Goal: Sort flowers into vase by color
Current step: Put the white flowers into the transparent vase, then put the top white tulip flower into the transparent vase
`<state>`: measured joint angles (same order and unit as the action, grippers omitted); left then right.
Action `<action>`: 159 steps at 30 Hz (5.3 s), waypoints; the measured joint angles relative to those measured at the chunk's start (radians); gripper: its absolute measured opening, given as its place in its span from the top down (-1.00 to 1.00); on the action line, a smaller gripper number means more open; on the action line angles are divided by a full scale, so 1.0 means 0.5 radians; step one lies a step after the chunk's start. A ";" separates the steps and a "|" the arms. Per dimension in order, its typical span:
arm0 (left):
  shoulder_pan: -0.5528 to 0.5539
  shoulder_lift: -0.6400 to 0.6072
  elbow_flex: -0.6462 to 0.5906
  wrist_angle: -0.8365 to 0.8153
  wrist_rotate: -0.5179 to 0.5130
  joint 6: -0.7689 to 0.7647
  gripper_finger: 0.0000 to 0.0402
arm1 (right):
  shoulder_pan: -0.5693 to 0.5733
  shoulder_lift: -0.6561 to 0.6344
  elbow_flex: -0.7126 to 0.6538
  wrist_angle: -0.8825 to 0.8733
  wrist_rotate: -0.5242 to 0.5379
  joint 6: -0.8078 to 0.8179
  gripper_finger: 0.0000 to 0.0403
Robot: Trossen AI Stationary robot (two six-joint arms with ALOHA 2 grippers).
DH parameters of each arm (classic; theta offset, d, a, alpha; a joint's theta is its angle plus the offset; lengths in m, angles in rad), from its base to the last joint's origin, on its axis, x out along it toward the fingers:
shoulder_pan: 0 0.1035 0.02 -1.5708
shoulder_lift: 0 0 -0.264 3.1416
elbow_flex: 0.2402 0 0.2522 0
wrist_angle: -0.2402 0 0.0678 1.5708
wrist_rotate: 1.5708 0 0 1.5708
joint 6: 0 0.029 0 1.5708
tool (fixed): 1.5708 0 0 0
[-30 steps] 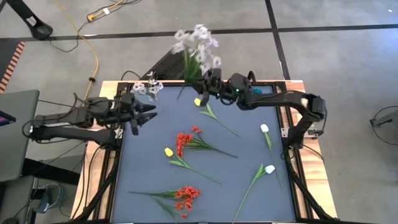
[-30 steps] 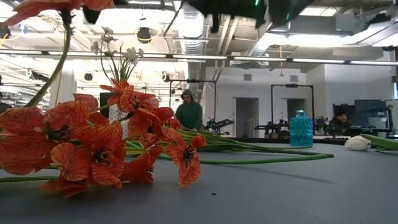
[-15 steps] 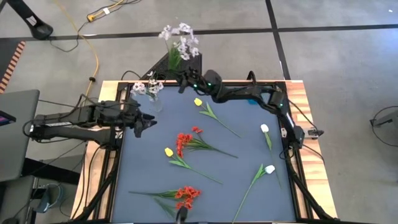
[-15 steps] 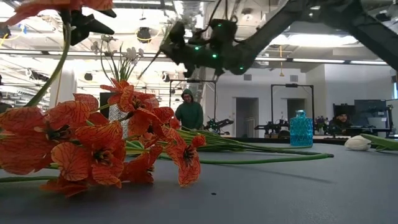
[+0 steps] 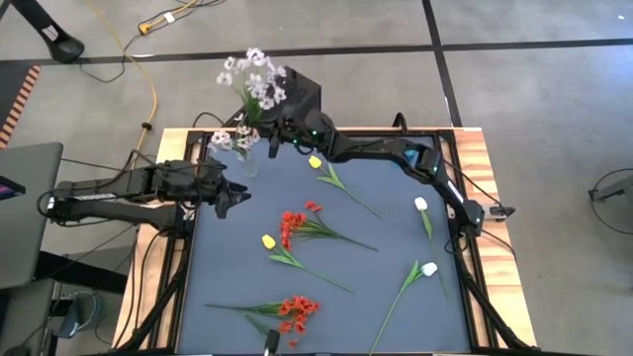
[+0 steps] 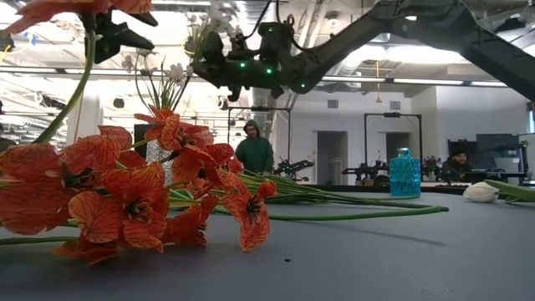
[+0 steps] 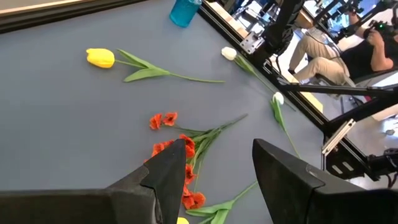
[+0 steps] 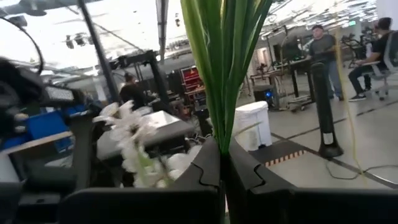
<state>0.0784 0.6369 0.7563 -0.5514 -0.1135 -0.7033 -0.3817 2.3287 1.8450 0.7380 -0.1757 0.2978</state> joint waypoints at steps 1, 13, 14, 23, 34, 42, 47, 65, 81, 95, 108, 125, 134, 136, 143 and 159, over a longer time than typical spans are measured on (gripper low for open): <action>0.000 0.001 0.000 0.000 0.000 -0.001 0.13 | 0.006 0.000 0.000 -0.003 0.001 0.000 0.87; 0.000 0.060 -0.001 0.000 -0.050 -0.049 0.13 | 0.044 0.002 0.000 -0.057 0.307 -0.064 0.87; 0.000 0.074 -0.001 0.001 -0.050 -0.049 0.14 | 0.042 0.002 -0.001 -0.070 0.306 -0.061 0.87; 0.000 0.203 -0.002 0.014 -0.041 -0.048 0.14 | 0.053 0.130 0.013 0.163 0.324 0.125 0.87; -0.002 0.214 -0.002 0.040 0.111 -0.050 0.14 | 0.080 0.165 0.022 0.132 0.291 0.003 0.87; -0.002 0.214 -0.002 0.040 0.110 -0.044 0.14 | 0.126 0.165 0.022 -0.028 0.197 -0.194 0.87; -0.002 0.215 -0.002 0.040 0.110 -0.039 0.14 | 0.140 0.164 0.022 -0.105 0.258 -0.246 0.87; -0.002 0.215 -0.002 0.055 0.110 -0.032 0.14 | 0.137 0.255 0.203 -0.260 0.481 -0.171 0.87; -0.002 0.213 -0.002 0.056 0.147 -0.010 0.14 | 0.117 0.504 0.648 -0.693 0.401 -0.180 0.81; -0.002 0.213 -0.002 0.053 0.150 0.006 0.14 | 0.092 0.427 0.646 -1.035 0.398 -0.295 0.04; -0.002 0.213 -0.002 0.054 0.151 0.154 0.14 | 0.067 0.090 0.647 -2.026 0.069 -0.634 -0.27; -0.053 0.219 -0.139 0.282 0.150 0.526 0.14 | 0.096 -0.742 0.196 -3.812 -0.107 -0.629 -0.26; -0.228 0.219 -0.453 0.697 0.325 0.532 0.14 | 0.307 -1.600 -0.995 -3.816 0.185 0.577 -0.22; -0.241 0.219 -0.493 0.758 0.359 0.533 0.14 | 0.398 -1.756 -1.206 -3.812 0.189 0.851 -0.21; -0.244 0.256 -0.541 1.031 0.150 0.673 0.14 | 0.748 -2.064 -1.794 -3.844 0.220 1.648 -0.21; -0.179 0.483 -0.539 1.468 0.101 0.536 0.14 | 1.032 -2.099 -2.287 -3.840 0.137 2.119 -0.21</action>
<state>-0.0113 0.8786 0.4870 0.1824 -0.0629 -0.4355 0.1345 1.2793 0.7013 -1.1820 -0.1070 1.3575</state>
